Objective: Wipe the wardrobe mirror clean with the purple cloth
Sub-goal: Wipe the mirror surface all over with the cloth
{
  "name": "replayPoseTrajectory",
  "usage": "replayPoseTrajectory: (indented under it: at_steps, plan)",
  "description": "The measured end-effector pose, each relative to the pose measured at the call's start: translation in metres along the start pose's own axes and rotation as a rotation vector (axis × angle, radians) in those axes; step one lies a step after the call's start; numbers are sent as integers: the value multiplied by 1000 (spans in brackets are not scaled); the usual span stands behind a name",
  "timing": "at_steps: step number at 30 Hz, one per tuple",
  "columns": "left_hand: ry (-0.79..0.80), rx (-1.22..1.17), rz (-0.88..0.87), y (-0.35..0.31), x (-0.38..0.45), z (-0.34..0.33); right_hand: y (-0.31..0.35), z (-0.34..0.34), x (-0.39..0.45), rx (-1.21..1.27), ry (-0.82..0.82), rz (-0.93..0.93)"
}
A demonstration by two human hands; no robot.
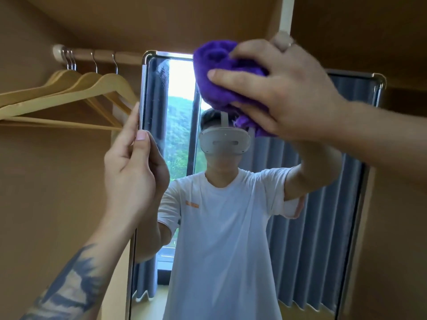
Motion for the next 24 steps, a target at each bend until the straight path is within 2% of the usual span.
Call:
replayPoseTrajectory:
  at_steps: [2,5,7,9,11,14,16,19,21,22,24]
  plan:
    - [-11,10,-22,8,2,2,19,1,-19,37,29,94]
    - [-6,40,-66,17,5,2,33,1,-40,38,94,338]
    - [-9,45,-60,23,7,6,5,3,-38,3,66,293]
    - [-18,44,-54,24,8,10,-23,6,-34,-11,52,123]
    - [-8,37,-62,17,6,8,-22,4,-43,-15,47,37]
    - [1,34,-62,1,2,3,13,1,-63,36,64,173]
    - [15,12,-36,-7,-1,0,9,0,-69,29,92,239]
    - [22,-24,10,-12,-3,-3,-30,4,-64,-27,49,59]
    - [21,-16,28,-13,-5,-4,-33,5,-69,-27,23,-74]
    - [18,-3,37,-13,-5,-4,-23,3,-73,-6,27,-76]
    - [19,16,46,-13,-7,-6,5,1,-83,39,67,100]
Point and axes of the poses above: each hand's wrist, its own x-axis towards the middle knuckle, its own z-axis out of the back of the hand, y = z × x, the point moved 8 cm from there along x, towards the middle knuckle, and after that the axes turned 7 degrees about -x, right-handed, at the moved point
